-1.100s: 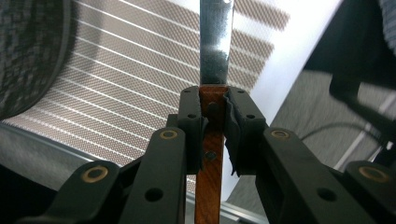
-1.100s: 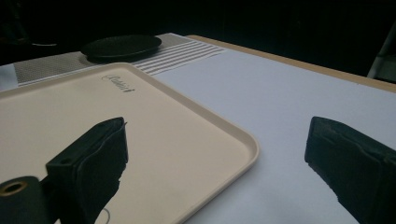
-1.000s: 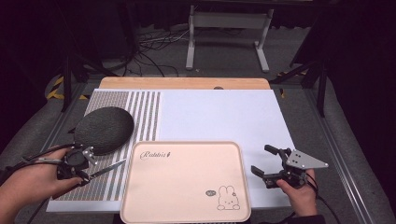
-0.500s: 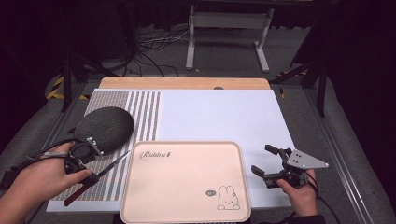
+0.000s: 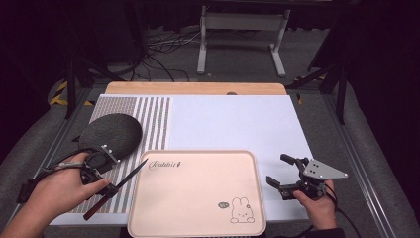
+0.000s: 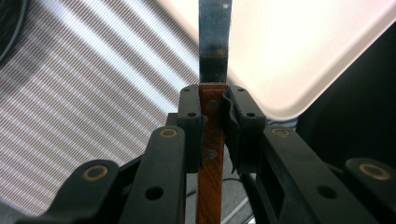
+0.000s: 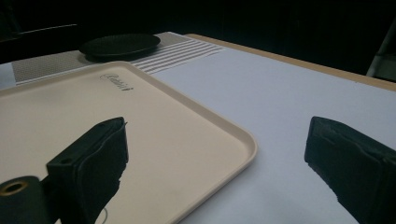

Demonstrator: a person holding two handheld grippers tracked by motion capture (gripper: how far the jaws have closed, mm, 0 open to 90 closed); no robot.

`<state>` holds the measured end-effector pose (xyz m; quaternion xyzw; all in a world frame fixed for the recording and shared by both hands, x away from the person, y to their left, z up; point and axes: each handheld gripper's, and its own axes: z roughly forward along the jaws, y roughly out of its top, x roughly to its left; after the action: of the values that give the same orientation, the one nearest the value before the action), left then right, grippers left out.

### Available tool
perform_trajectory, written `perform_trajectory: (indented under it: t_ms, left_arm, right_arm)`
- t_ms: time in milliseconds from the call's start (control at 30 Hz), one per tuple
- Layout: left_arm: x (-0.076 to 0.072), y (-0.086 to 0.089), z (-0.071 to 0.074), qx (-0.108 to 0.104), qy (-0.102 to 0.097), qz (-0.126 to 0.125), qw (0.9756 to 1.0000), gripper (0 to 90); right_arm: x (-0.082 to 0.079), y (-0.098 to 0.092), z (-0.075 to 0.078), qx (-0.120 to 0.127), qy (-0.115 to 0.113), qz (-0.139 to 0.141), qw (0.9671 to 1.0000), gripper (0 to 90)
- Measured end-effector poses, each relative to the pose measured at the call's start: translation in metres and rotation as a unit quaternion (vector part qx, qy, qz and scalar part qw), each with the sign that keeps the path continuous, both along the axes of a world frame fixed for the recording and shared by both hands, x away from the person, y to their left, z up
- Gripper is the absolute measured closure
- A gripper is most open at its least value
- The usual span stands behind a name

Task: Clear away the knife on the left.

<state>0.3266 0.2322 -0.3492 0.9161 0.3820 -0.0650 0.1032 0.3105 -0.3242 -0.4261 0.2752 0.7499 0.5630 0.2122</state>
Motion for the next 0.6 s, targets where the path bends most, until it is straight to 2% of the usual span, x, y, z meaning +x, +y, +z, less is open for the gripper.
perform_trajectory:
  t_ms: [200, 433, 467, 500, 533, 600]
  left_arm:
    - [-0.001, -0.022, -0.005, 0.005, 0.002, -0.007, 1.0, 77.7]
    - [-0.001, -0.038, -0.007, 0.001, 0.004, -0.014, 0.9999, 77.7]
    - [-0.001, -0.043, -0.011, -0.005, 0.008, -0.024, 0.9997, 77.7]
    - [-0.001, -0.043, -0.011, -0.005, 0.008, -0.024, 0.9997, 77.7]
    - [-0.001, -0.048, -0.014, -0.016, 0.012, -0.031, 0.9993, 77.7]
    - [-0.001, -0.051, -0.015, -0.016, 0.011, -0.034, 0.9992, 77.7]
  right_arm:
    - [-0.001, -0.001, 0.0, 0.0, 0.001, -0.002, 1.0, 6.9]
    - [-0.001, -0.001, 0.0, -0.001, -0.001, -0.002, 1.0, 6.9]
    - [-0.001, -0.001, 0.0, -0.001, 0.0, -0.002, 1.0, 6.9]
    - [-0.001, -0.001, 0.0, -0.001, 0.0, -0.002, 1.0, 6.9]
    - [-0.001, -0.001, 0.0, -0.001, 0.001, -0.002, 1.0, 6.9]
    - [-0.001, -0.002, 0.0, -0.001, 0.0, -0.001, 1.0, 6.9]
